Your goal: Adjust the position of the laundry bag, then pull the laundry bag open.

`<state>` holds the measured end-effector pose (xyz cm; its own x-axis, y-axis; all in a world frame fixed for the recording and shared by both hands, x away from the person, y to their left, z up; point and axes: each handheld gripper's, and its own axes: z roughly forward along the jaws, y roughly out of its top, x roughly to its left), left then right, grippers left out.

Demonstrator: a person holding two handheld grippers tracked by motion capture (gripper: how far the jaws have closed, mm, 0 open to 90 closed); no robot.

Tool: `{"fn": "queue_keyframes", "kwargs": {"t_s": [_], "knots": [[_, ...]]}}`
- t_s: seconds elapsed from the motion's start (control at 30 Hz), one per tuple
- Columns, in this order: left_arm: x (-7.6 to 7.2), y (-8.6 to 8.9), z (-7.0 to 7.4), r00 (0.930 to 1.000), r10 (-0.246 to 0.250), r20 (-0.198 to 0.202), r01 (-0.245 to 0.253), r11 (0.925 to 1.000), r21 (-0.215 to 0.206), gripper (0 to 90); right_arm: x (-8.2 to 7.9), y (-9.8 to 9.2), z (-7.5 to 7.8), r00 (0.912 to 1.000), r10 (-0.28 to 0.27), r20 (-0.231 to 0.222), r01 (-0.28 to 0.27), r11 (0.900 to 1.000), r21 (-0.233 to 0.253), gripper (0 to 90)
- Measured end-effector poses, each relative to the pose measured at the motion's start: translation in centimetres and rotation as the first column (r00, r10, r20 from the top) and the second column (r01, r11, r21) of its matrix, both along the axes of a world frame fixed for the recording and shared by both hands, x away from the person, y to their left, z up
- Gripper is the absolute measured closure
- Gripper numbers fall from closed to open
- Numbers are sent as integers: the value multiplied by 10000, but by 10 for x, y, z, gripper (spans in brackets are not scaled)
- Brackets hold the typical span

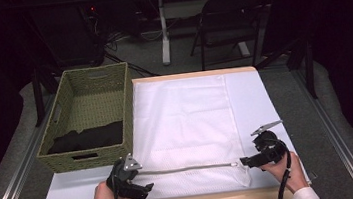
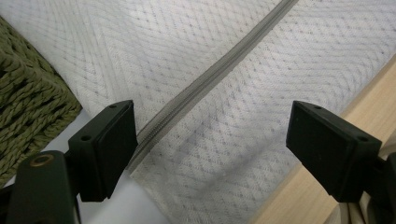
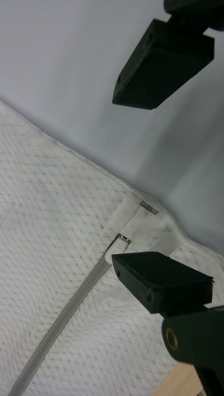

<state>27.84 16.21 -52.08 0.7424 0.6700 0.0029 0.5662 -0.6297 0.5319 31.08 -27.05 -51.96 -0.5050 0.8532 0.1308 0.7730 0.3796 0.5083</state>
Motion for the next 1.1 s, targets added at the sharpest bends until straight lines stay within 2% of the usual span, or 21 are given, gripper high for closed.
{"fn": "queue_keyframes", "kwargs": {"t_s": [0.17, 0.23, 0.4, 0.63, 0.8, 0.83, 1.1], "knots": [[0, -1, 0, 10000, -46, -36, 45, 10000, -55, 164, 2, 2, -2, 9999, 10, -108, -11, 10000, -62, 238], [0, -1, -1, 10000, -67, -32, 66, 10000, -34, 164, 3, 3, -4, 9998, 52, -179, -53, 9999, -97, 292], [0, -3, -1, 10000, -68, -52, 68, 10000, -45, 164, 5, 5, -6, 9993, 200, -307, -198, 9998, 83, 358], [2, -3, -3, 9999, -110, -68, 110, 9999, -15, 164, 8, 12, -10, 9985, 230, -500, -231, 9997, -11, 443], [1, -4, -3, 9999, -104, 14, 104, 9998, -158, 158, 10, 15, -13, 9974, 233, -677, -236, 9997, -47, 520], [1, -4, -2, 9999, -96, 56, 97, 9998, -169, 153, 9, 16, -14, 9959, 206, -879, -215, 9997, -85, 533], [3, -5, -2, 9999, -114, 99, 116, 9997, -230, 152, 11, 17, -15, 9946, -10, -1042, -15, 9997, -239, 539]]}}
